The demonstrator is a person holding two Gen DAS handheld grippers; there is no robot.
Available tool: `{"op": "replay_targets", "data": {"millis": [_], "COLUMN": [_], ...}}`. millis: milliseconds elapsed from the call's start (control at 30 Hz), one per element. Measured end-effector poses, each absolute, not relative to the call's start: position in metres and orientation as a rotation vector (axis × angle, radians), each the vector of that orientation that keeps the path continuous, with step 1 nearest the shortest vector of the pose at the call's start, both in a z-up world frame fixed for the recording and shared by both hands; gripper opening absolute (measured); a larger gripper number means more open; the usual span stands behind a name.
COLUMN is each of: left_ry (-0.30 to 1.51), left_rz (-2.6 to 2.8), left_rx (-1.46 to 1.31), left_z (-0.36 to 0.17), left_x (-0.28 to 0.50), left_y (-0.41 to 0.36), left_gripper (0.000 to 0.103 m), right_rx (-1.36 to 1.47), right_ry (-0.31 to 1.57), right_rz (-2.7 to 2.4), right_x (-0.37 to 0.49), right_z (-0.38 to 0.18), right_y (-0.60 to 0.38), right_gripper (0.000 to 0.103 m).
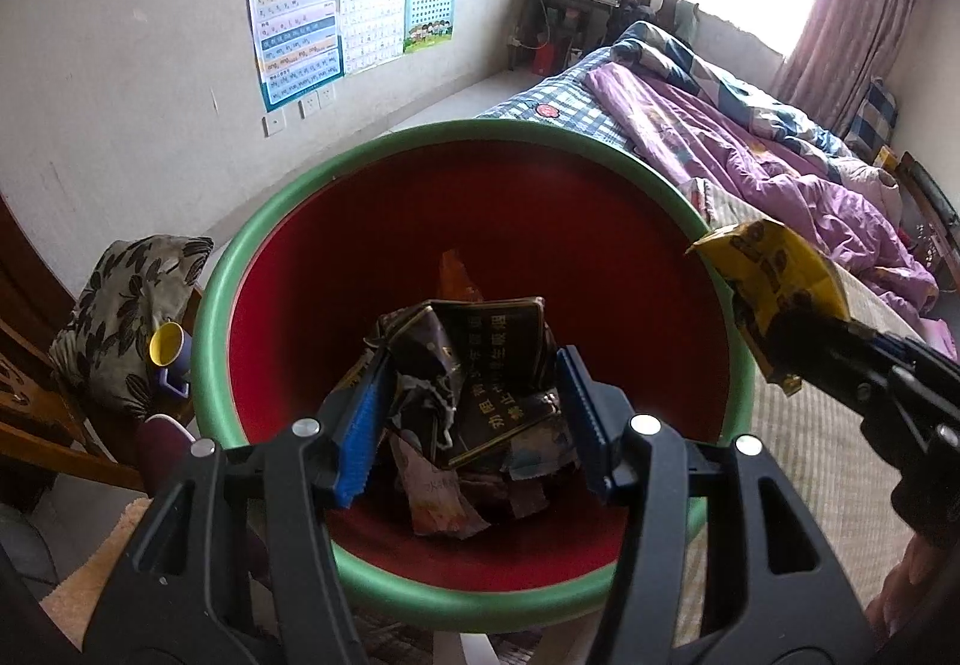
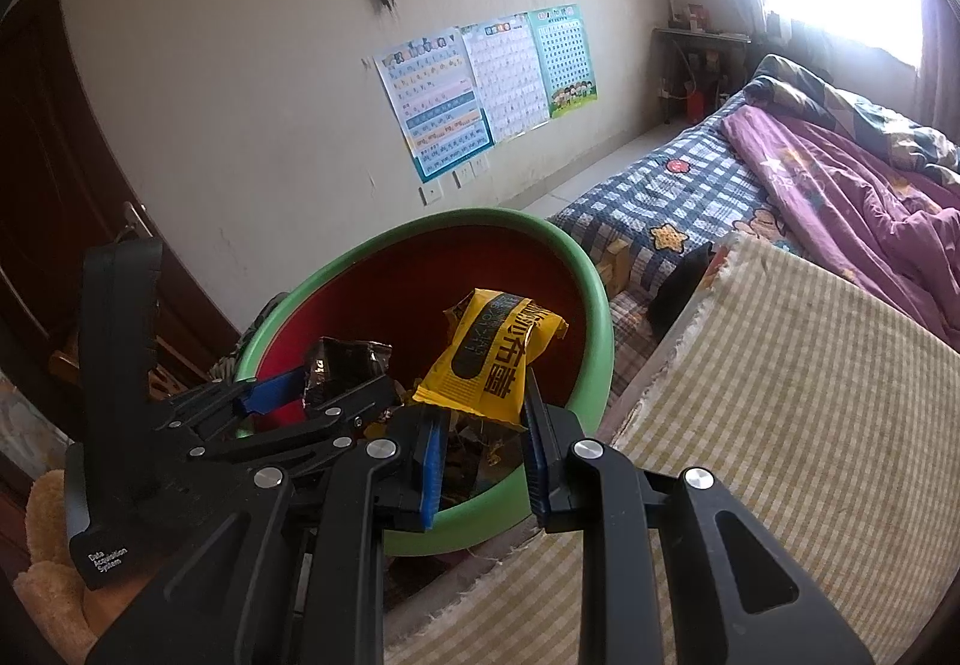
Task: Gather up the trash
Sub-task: 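Lower brown wrapper into bin with left tool while right tool holds yellow packet above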
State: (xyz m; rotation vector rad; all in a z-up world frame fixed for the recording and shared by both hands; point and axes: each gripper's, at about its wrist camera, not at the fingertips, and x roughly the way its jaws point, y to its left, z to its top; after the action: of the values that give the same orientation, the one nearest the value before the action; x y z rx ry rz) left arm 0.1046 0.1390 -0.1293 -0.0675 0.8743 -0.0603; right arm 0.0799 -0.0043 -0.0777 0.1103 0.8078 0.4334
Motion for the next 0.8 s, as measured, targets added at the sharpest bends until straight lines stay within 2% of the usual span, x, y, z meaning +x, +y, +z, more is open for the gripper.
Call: {"op": "replay_targets", "data": {"millis": [800], "left_ry": [0.855], "left_rz": [-0.025], "left_rx": [-0.026], "left_z": [-0.131], "left_x": [0.114], "left_y": [0.131], "left_gripper": [0.052], "right_rx": [0.099], "right_ry": [0.838], "right_rz": [0.428], "right_x": [0.097], "right_z": [-0.093], "right_y": [-0.001], "right_gripper": [0.022]}}
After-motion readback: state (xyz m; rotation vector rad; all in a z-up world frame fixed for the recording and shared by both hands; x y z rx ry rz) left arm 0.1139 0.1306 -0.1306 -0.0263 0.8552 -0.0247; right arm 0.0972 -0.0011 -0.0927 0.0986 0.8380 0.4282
